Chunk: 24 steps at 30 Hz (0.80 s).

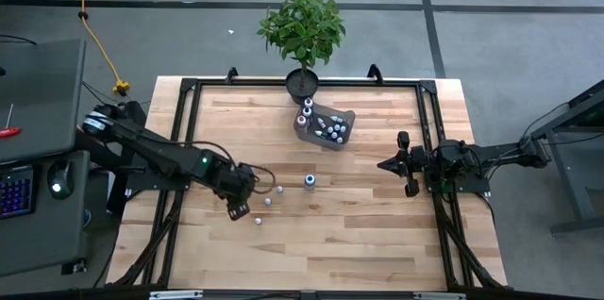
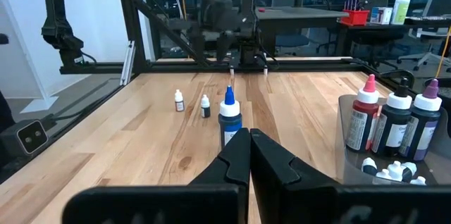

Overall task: Pick & Place food coloring
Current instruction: Put the small brown food coloring bottle into the black bin

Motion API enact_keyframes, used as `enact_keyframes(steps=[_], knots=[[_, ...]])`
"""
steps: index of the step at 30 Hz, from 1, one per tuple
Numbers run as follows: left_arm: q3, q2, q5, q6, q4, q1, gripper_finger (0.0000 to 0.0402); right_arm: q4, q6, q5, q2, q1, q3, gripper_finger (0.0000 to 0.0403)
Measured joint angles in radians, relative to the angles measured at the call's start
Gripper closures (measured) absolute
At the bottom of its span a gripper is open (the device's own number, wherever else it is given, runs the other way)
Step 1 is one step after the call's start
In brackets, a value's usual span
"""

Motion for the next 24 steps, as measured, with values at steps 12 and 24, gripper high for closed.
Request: enact_keyframes(steps=[12, 24], knots=[[0.166, 0.180, -0.012, 0.019, -0.025, -0.097, 0.0204, 0.000, 0.000, 0.000, 0.000, 0.000, 0.000, 0.0400], [0.385, 0.378, -0.081, -0.109, -0.096, -0.116, 0.0205, 0.001, 0.000, 0.000, 0.000, 0.000, 0.000, 0.0400]])
